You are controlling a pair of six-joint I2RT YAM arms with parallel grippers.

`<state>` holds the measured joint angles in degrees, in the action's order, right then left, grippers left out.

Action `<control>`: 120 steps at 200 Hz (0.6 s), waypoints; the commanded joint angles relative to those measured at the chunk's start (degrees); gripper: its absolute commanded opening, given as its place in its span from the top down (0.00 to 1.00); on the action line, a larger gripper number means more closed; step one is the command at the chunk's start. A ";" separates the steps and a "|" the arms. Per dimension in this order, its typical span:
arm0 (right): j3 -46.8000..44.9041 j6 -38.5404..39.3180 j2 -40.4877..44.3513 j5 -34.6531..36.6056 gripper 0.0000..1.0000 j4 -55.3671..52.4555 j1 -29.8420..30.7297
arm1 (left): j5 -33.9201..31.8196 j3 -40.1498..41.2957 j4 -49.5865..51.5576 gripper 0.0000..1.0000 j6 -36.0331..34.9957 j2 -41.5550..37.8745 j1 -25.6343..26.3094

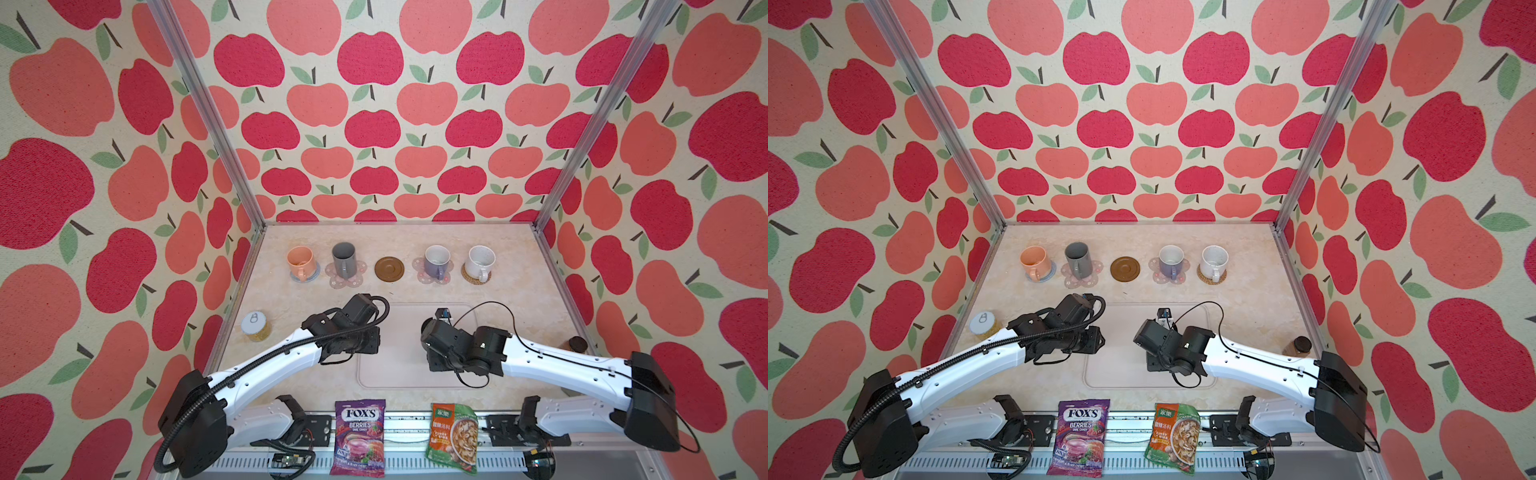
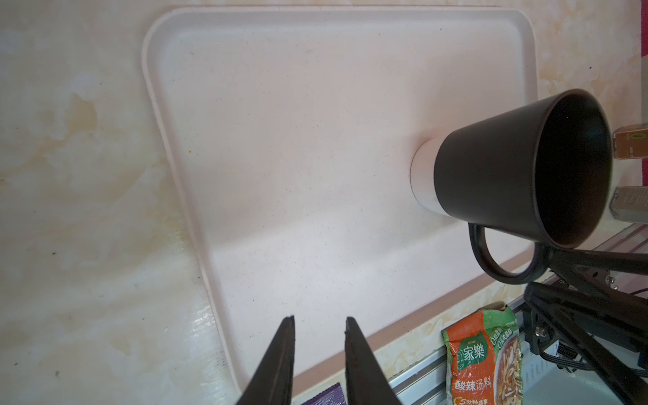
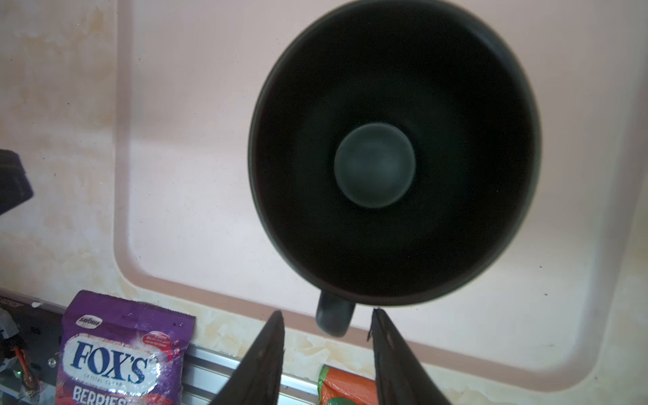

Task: Place cups on coasters
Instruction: Rotate the cup on the tray.

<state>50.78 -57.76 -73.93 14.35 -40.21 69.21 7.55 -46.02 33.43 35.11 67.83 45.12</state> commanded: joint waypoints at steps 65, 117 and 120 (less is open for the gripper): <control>4.69 -0.25 -6.63 3.34 0.56 -7.18 0.52 | 0.75 -0.47 -0.20 0.72 0.38 0.87 -0.43; 0.30 -0.98 -4.04 1.25 0.56 -4.72 -3.15 | 1.62 -1.24 -1.11 0.72 0.05 3.35 -0.48; 0.10 -0.95 -3.89 1.19 0.56 -4.75 -3.21 | 1.66 -1.26 -1.09 0.72 0.07 3.52 -0.48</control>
<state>52.84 -57.76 -79.66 15.53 -44.10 66.72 8.40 -46.02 32.93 35.11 70.04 45.01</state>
